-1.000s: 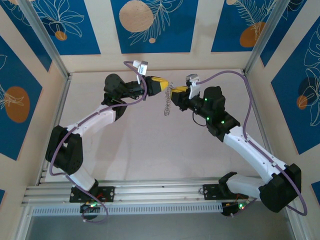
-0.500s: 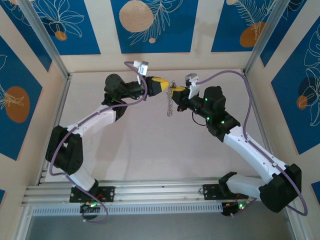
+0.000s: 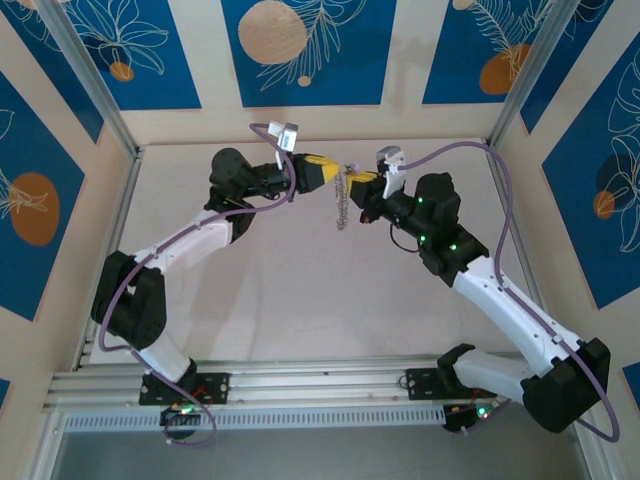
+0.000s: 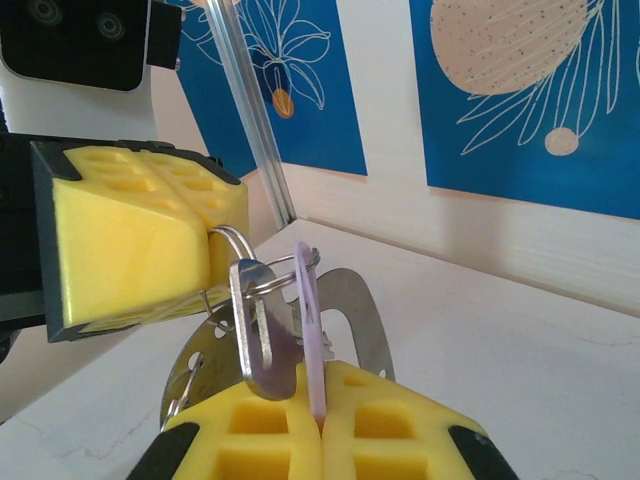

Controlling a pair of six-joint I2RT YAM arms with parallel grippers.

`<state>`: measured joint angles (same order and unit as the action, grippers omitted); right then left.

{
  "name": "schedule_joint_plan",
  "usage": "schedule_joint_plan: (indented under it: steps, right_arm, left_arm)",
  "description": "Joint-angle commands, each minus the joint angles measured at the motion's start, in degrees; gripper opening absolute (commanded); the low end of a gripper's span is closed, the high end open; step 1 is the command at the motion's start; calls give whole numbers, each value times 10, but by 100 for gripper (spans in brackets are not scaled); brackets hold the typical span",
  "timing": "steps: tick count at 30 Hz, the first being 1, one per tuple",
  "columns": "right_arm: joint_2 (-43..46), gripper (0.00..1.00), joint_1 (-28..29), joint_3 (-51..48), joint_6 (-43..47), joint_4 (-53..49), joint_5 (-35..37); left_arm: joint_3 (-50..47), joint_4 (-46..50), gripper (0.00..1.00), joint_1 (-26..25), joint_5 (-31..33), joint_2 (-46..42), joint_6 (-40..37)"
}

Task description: Put the keys on the keyring

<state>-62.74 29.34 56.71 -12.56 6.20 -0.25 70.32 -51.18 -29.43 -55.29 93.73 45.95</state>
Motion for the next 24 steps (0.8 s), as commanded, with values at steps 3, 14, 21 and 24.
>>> schedule_joint_plan:
  steps: [3,14,21,24]
  right_arm:
    - [23,0,-15,21,10,1,22]
    - [36,0,-38,29,13,-17,35]
    - [16,0,-38,33,0,-15,18]
    - [7,0,-38,30,-5,-12,17]
  left_arm:
    - [10,-10,0,-3,-3,-13,-17]
    - [3,0,0,-3,-4,-18,-27]
    - [-1,4,0,-3,-7,-14,-25]
    - [-6,12,1,-3,-3,-14,-31]
